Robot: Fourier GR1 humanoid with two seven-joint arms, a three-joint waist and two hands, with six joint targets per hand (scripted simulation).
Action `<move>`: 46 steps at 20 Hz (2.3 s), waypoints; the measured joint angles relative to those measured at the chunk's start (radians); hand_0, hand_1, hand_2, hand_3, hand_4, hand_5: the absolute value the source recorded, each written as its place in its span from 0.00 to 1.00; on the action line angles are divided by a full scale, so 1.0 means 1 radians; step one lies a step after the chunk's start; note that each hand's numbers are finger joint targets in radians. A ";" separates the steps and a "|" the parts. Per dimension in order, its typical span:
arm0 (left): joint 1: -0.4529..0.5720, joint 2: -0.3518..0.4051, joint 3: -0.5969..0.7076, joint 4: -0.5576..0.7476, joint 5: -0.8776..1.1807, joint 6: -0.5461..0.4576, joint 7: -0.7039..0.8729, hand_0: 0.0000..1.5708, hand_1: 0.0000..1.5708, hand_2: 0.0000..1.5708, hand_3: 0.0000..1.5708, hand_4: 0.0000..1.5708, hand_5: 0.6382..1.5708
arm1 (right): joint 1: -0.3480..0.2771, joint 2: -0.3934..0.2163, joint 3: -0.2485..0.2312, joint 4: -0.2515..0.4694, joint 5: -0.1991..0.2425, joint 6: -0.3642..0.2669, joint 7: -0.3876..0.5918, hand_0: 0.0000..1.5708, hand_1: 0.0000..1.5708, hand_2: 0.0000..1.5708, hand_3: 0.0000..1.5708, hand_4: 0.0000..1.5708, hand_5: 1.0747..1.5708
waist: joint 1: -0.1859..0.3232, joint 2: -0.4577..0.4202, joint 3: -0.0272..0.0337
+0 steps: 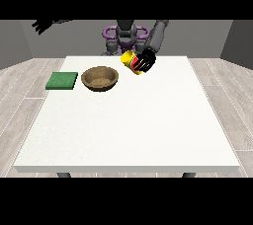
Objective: Pick the cup and pour the ball into the bowl, then pick the bowl and place it on the pad
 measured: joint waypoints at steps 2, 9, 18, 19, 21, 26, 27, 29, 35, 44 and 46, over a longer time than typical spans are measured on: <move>-0.038 -0.012 -0.061 0.035 -0.096 0.032 0.101 0.86 0.86 1.00 1.00 0.93 0.96 | 0.000 0.000 -0.003 0.036 0.005 0.006 -0.010 0.00 0.00 0.00 0.06 0.43 0.98 | 0.008 -0.019 -0.0004; -0.167 -0.084 -0.218 0.116 -0.338 -0.006 0.408 0.87 0.87 1.00 1.00 0.94 0.96 | 0.028 -0.020 -0.033 0.165 0.012 0.058 -0.073 0.00 0.00 0.00 0.00 0.44 0.97 | 0.046 -0.069 -0.0031; -0.333 -0.115 -0.419 0.182 -0.596 -0.166 0.728 0.92 0.92 1.00 1.00 0.69 1.00 | -0.007 -0.021 -0.022 0.249 0.030 0.074 -0.096 0.00 0.00 0.00 0.19 0.45 0.97 | 0.038 -0.097 -0.0043; -0.354 -0.116 -0.440 0.189 -0.625 -0.187 0.757 0.89 0.89 1.00 1.00 0.66 1.00 | -0.015 -0.011 -0.014 0.248 0.037 0.068 -0.102 0.00 0.00 0.00 0.17 0.44 0.97 | 0.032 -0.092 -0.0043; -0.379 -0.118 -0.485 0.180 -0.663 -0.256 0.807 0.47 0.47 1.00 1.00 0.64 1.00 | -0.033 -0.005 -0.006 0.264 0.044 0.063 -0.101 0.00 0.00 0.00 0.19 0.45 0.97 | 0.023 -0.099 -0.0043; -0.367 -0.120 -0.602 0.091 -0.722 -0.413 0.877 0.21 0.21 0.81 1.00 0.69 1.00 | -0.060 0.002 0.007 0.314 0.058 0.074 -0.125 0.00 0.00 0.00 0.21 0.44 0.96 | 0.005 -0.099 -0.0050; -0.373 -0.121 -0.612 0.077 -0.728 -0.446 0.873 0.12 0.12 0.79 1.00 0.71 1.00 | -0.058 0.003 0.006 0.322 0.059 0.077 -0.134 0.00 0.00 0.00 0.22 0.44 0.96 | 0.008 -0.099 -0.0051; -0.357 -0.121 -0.642 0.024 -0.733 -0.510 0.873 0.00 0.00 0.73 1.00 0.71 1.00 | -0.066 0.003 0.007 0.337 0.067 0.067 -0.136 0.00 0.00 0.00 0.17 0.44 0.95 | 0.016 -0.111 -0.0051; -0.348 -0.109 -0.616 -0.094 -0.734 -0.550 0.874 0.48 0.48 1.00 0.98 0.70 0.98 | -0.083 -0.008 -0.005 0.364 0.082 0.034 -0.150 0.00 0.00 0.00 0.11 0.45 0.96 | 0.072 -0.108 -0.0060; -0.250 -0.017 -0.230 -0.331 -0.325 -0.330 0.682 0.00 0.00 0.00 0.00 0.74 0.99 | -0.067 -0.012 -0.044 0.367 0.084 -0.048 -0.131 0.00 0.00 0.00 0.00 0.50 0.97 | 0.228 -0.126 -0.0155; -0.243 -0.015 -0.124 -0.388 -0.194 -0.321 0.636 0.00 0.00 0.00 0.00 0.71 1.00 | -0.068 -0.008 -0.046 0.368 0.088 -0.064 -0.134 0.00 0.00 0.00 0.00 0.50 0.97 | 0.258 -0.113 -0.0179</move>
